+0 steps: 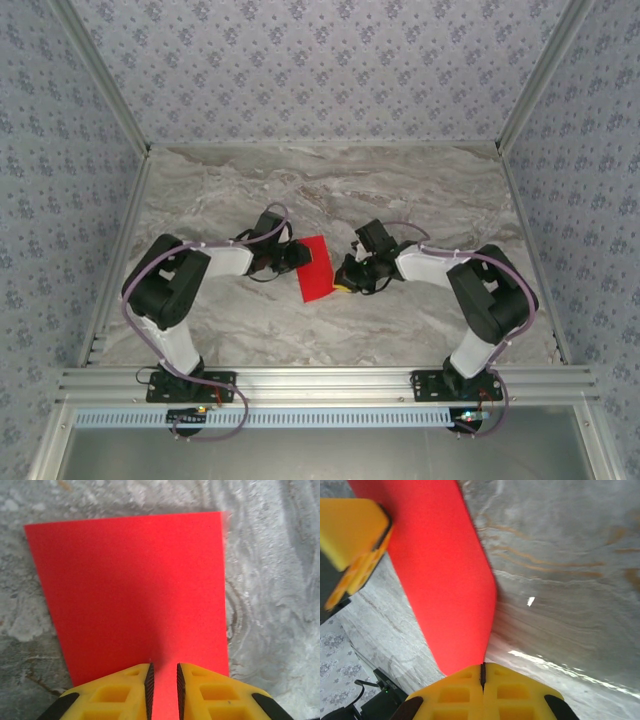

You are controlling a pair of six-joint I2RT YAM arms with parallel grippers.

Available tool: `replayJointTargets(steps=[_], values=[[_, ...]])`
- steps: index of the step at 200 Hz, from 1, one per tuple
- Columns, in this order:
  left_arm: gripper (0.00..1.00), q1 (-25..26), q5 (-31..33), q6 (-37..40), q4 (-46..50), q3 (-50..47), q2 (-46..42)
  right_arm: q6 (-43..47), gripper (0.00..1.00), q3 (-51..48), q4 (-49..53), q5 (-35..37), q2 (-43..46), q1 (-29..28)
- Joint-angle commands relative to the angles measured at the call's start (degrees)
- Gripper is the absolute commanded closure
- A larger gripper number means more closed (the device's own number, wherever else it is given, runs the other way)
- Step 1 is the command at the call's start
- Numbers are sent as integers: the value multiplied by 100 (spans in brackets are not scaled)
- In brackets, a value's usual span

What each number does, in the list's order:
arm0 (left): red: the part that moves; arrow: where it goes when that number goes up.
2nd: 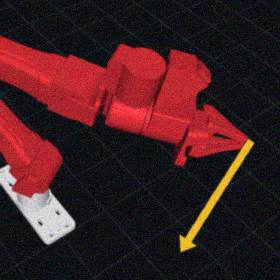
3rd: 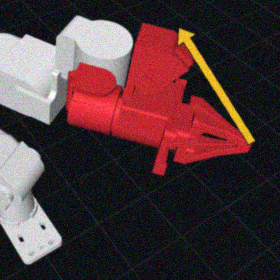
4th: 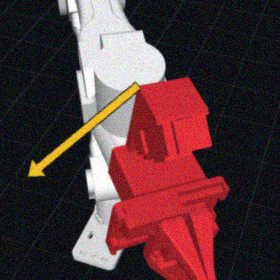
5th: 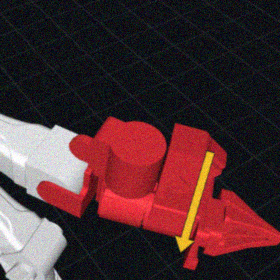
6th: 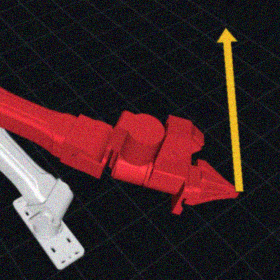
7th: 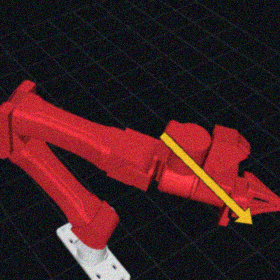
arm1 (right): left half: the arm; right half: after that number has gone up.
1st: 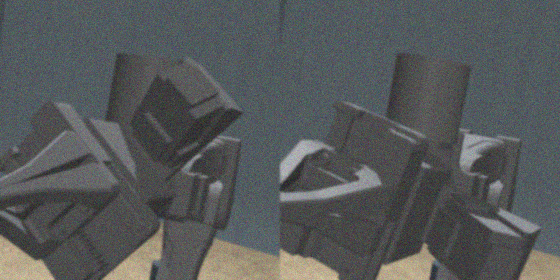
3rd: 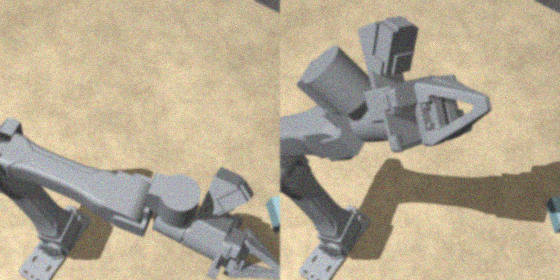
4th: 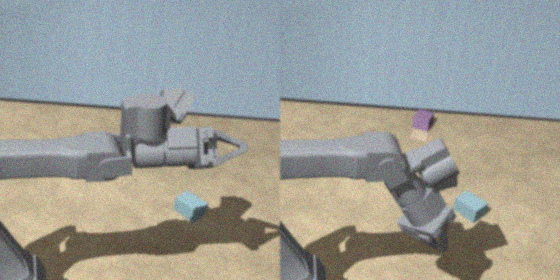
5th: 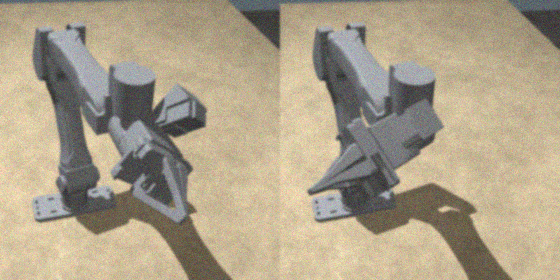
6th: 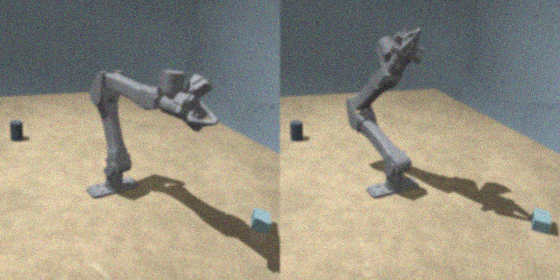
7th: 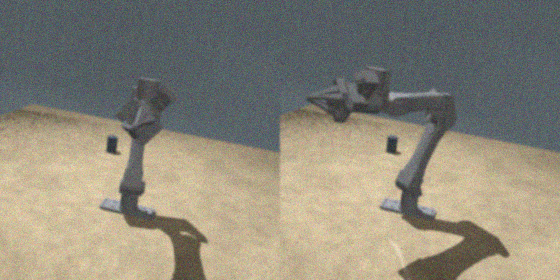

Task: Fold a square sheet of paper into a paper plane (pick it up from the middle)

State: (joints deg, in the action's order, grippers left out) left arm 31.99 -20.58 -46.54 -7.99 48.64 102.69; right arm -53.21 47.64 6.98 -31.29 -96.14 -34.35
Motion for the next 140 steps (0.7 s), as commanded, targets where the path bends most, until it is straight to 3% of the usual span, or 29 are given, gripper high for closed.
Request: replayJointTargets(steps=[1, 52, 110, 140], values=[[79, 39, 71, 89, 79, -15, 66, 179, 99, 321, -203, -58, -165, -113], [79, 40, 68, 118, 174, -8, 10, 349, 99, 735, -550, -60, -596, -218], [78, -60, 203, 104, 132, 118, -648, 425, 100, 956, -733, 35, -990, -248], [79, -182, 308, 93, 255, 204, -455, 449, 100, 1002, -821, 19, -1122, -264]])
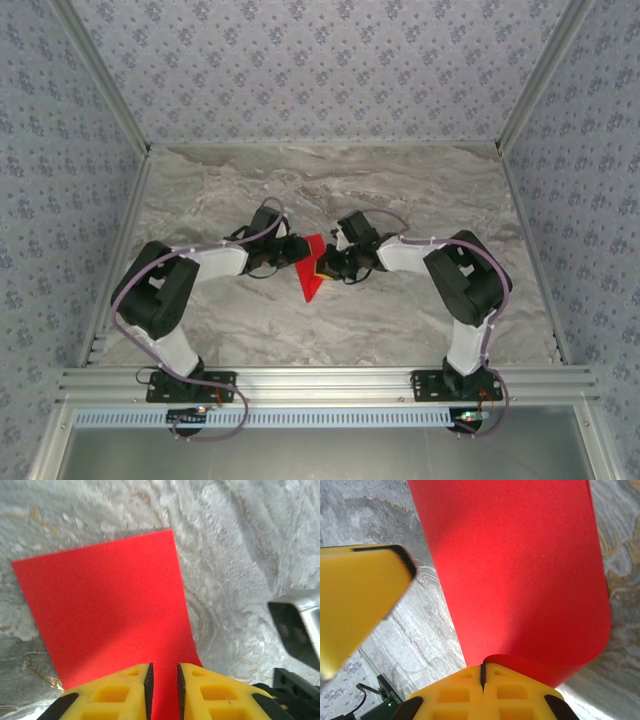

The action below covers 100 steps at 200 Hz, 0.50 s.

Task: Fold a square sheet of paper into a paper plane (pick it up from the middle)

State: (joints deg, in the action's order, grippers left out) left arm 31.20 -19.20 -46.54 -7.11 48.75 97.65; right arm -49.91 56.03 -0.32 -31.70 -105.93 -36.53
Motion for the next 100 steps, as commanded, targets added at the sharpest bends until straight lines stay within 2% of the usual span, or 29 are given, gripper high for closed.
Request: replayJointTargets(steps=[1, 45, 100], values=[[79, -104, 171, 93, 172, 199, 60, 120, 100, 162, -91, 64, -145, -46], [83, -109, 206, 54, 359, 413, 561, 206, 100, 222, -181, 33, -244, -59], [84, -112, 244, 58, 519, 478, 781, 239, 100, 308, -257, -15, -383, -56]])
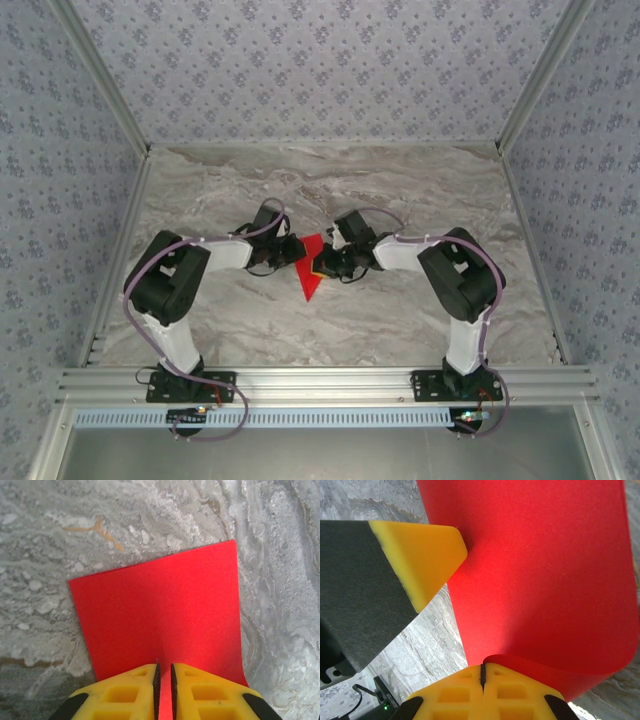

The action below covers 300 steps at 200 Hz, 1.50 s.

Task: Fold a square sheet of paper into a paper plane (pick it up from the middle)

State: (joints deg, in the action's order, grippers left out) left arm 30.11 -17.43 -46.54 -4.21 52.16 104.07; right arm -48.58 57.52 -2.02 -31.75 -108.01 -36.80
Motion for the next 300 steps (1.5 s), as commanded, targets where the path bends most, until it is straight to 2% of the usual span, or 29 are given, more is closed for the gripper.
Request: replayJointTargets(steps=[1, 300], values=[[84, -4, 66, 58, 228, 137, 135, 109, 100, 166, -83, -9, -181, -30], [85, -1, -31, 105, 298, 135, 263, 589, 100, 505, 193, -195, -658, -66]])
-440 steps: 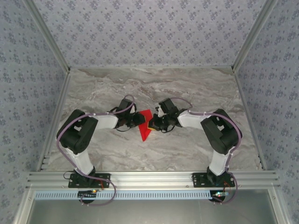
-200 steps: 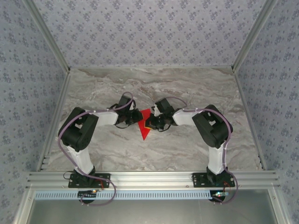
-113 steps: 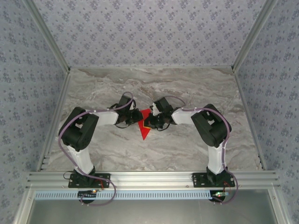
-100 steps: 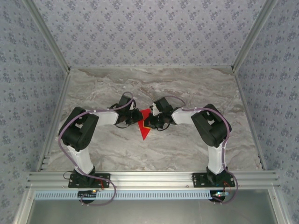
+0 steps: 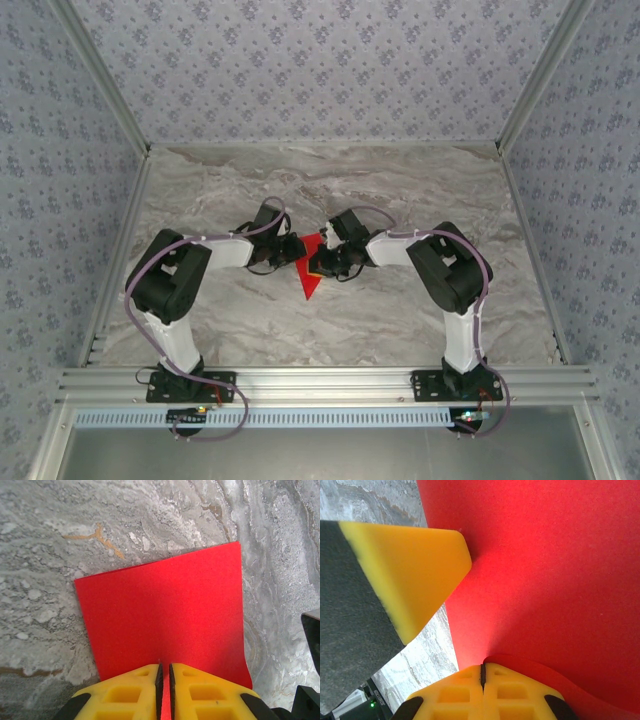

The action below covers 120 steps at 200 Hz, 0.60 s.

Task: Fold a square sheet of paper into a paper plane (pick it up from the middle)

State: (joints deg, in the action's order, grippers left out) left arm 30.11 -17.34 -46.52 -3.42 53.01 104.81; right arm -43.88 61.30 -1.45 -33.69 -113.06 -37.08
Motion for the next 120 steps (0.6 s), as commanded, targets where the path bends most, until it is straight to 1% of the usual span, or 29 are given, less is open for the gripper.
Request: replayJointTargets(steps=[1, 120], values=[[85, -3, -41, 101, 219, 46, 188, 118, 100, 127, 137, -3, -154, -37], [86, -1, -70, 98, 210, 51, 214, 178, 100, 154, 100, -48, -271, -30]])
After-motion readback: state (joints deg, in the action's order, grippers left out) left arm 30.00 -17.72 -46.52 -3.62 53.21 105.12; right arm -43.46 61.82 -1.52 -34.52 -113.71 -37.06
